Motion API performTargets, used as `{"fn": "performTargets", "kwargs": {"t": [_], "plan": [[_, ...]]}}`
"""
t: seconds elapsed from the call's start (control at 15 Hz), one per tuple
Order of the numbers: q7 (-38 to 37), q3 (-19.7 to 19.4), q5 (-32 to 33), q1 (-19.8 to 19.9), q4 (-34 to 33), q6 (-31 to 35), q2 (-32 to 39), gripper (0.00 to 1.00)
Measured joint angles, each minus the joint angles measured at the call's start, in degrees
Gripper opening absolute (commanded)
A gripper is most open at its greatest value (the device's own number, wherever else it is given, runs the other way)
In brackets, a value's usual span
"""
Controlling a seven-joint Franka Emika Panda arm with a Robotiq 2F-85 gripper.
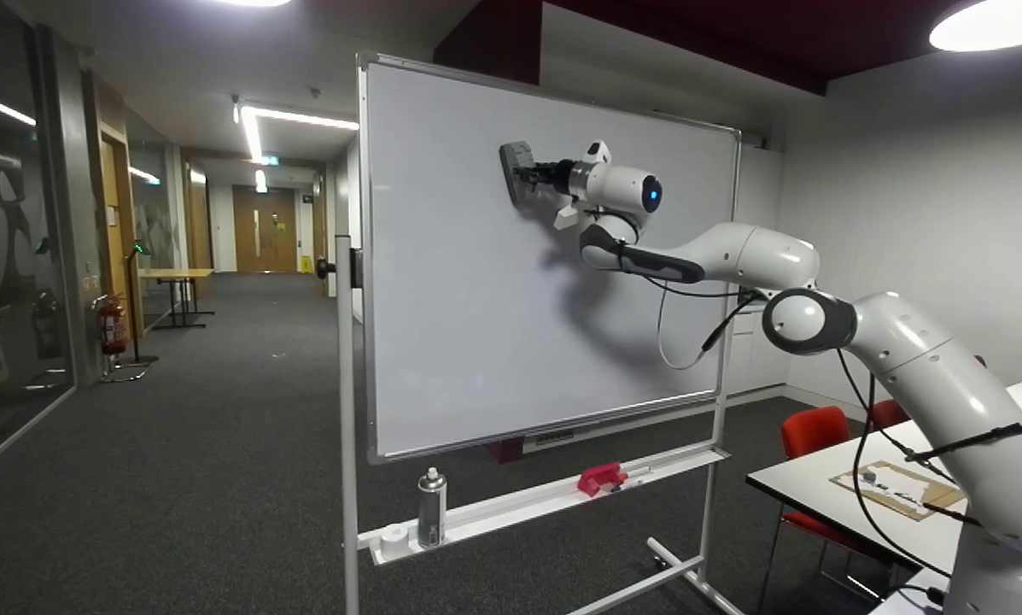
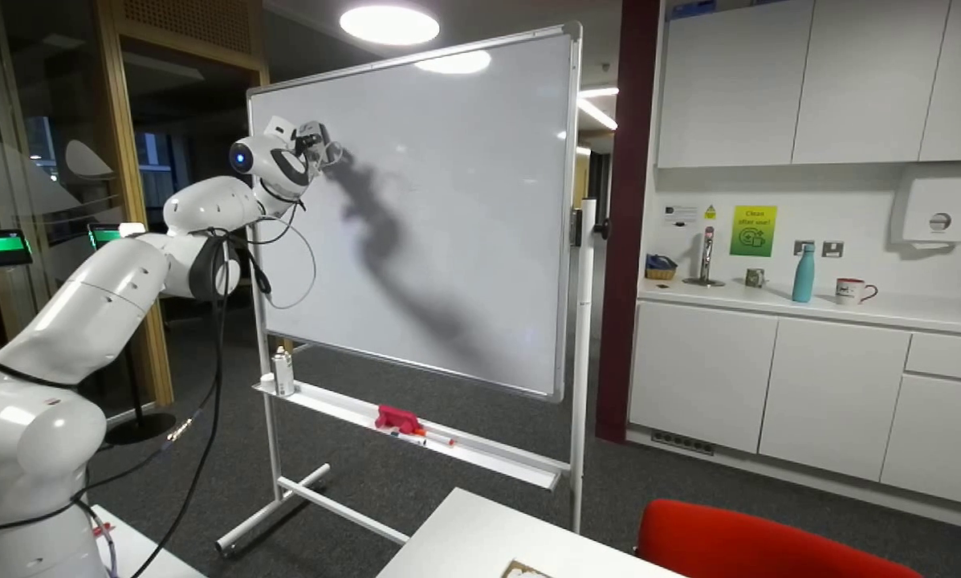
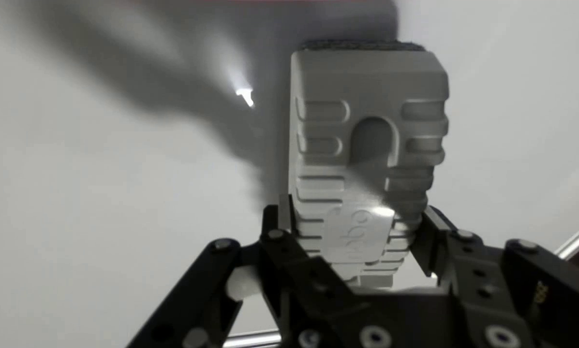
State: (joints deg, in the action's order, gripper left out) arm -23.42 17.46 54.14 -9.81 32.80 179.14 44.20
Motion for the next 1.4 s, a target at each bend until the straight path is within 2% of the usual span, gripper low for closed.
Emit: {"fn": "performTargets", "kwargs": {"t": [0.33, 0.6, 0.93, 1.2, 1.4], "plan": [[16.5, 18.2, -0.4, 4.1, 10.7, -6.9, -1.8, 0.34], [25.9, 30.5, -2.1, 11.7, 19.8, -12.2, -4.6, 0.34], [30.5, 41.7, -4.9, 25.2, 32.1, -17.5, -10.5, 0.34], [32.4, 50.9, -9.2, 38.4, 43.1, -20.4, -16.0, 0.34], [34.3, 59.2, -13.2, 48.3, 49.1, -24.2, -19.1, 0.34]]}}
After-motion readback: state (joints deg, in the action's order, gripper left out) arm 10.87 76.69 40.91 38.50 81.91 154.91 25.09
